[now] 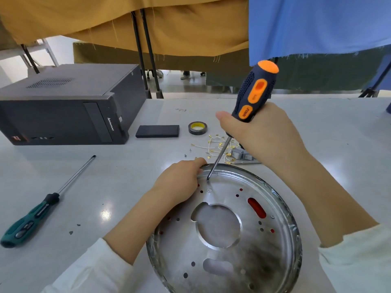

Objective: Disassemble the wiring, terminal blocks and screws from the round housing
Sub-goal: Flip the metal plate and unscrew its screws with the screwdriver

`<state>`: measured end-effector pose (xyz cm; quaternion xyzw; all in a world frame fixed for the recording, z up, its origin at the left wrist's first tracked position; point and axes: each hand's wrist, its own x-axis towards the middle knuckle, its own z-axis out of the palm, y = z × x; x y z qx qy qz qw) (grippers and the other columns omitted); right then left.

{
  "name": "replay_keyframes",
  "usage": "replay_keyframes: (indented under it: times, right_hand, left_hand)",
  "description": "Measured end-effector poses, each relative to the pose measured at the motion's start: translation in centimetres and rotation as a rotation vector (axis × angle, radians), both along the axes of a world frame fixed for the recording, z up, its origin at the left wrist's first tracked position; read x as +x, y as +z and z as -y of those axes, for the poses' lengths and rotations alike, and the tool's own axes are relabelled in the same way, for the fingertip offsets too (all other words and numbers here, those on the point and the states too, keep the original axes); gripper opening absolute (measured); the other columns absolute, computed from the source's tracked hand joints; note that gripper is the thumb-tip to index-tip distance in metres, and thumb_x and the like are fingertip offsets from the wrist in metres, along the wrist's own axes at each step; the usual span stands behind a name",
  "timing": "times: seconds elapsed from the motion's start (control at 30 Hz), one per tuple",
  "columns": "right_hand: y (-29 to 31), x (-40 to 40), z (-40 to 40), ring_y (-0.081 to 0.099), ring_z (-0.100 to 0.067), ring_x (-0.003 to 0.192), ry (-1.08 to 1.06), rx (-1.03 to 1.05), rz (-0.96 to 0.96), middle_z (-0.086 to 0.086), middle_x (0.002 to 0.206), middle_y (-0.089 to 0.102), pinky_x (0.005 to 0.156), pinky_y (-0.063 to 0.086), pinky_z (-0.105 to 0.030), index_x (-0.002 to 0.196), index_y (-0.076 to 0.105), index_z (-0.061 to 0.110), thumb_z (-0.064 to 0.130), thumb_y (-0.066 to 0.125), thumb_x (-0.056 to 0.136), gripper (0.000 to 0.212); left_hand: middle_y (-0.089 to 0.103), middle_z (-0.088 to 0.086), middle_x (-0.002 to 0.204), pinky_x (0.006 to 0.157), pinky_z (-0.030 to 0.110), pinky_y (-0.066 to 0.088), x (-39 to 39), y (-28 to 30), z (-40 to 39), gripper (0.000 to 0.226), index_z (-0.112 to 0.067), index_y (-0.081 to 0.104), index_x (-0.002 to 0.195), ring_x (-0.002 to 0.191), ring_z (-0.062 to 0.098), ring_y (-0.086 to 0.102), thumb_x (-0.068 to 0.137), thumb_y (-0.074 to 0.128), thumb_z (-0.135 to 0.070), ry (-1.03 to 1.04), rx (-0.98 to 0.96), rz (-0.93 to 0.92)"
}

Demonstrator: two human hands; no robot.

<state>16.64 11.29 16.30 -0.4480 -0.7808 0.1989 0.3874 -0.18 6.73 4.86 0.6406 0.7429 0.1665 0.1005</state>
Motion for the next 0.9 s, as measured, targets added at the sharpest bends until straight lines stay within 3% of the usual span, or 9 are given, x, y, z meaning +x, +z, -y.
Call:
replay_keyframes:
  times: [0.17,0.33,0.43,0.63,0.77,0.9]
  right_hand:
    - [0.1,-0.6,-0.1,0.050,-0.018,0.050,-0.092,0.023,-0.024,0.004,0.050,0.049,0.048,0.033,-0.024,0.057,0.044,0.020,0.040,0.063,0.077,0.034]
    - [-0.3,-2.4,0.8,0.043,-0.010,0.045,-0.217,0.210,-0.004,0.008,0.046,0.043,0.046,0.028,-0.021,0.052,0.042,0.021,0.041,0.060,0.075,0.036]
    - [-0.3,-2.3,0.6,0.042,-0.010,0.045,-0.215,0.210,-0.025,0.007,0.046,0.043,0.046,0.028,-0.021,0.052,0.040,0.021,0.040,0.059,0.075,0.035]
    - [-0.2,-1.5,-0.3,0.031,-0.012,0.043,0.078,0.050,-0.125,0.007,0.043,0.039,0.047,0.031,-0.025,0.050,0.034,0.022,0.030,0.062,0.071,0.036]
    - [0.6,-1.7,-0.7,0.025,-0.010,0.049,0.275,-0.011,-0.060,0.004,0.048,0.032,0.051,0.030,-0.030,0.058,0.032,0.020,0.023,0.063,0.074,0.035]
    - [1.4,-1.3,-1.4,0.025,-0.010,0.047,0.271,-0.061,0.003,0.006,0.046,0.033,0.051,0.029,-0.027,0.058,0.032,0.020,0.023,0.063,0.074,0.035]
  left_hand:
    - [0.064,0.005,0.106,0.074,0.037,0.049,0.5,0.1,-0.1,0.031,-0.032,0.048,0.118,0.089,0.029,0.056,0.094,0.041,-0.013,-0.003,0.000,-0.007]
    - [0.065,0.007,0.102,0.070,0.037,0.047,0.8,0.2,0.1,0.025,-0.026,0.050,0.116,0.086,0.031,0.056,0.098,0.036,-0.017,0.004,0.027,-0.029]
    - [0.064,0.008,0.099,0.069,0.038,0.047,1.0,0.3,0.1,0.025,-0.025,0.050,0.115,0.085,0.031,0.056,0.097,0.036,-0.014,0.016,0.029,-0.032]
    - [0.064,0.008,0.100,0.071,0.038,0.048,0.9,0.4,0.0,0.026,-0.024,0.051,0.115,0.085,0.031,0.055,0.096,0.036,-0.013,0.015,0.019,-0.021]
    - [0.064,0.009,0.101,0.070,0.038,0.047,0.9,0.6,0.1,0.027,-0.022,0.051,0.114,0.084,0.030,0.053,0.094,0.039,-0.010,0.003,0.005,-0.015]
    - [0.064,0.007,0.102,0.068,0.035,0.046,0.9,0.5,0.1,0.030,-0.025,0.050,0.117,0.085,0.029,0.055,0.094,0.040,-0.010,0.015,0.013,-0.020]
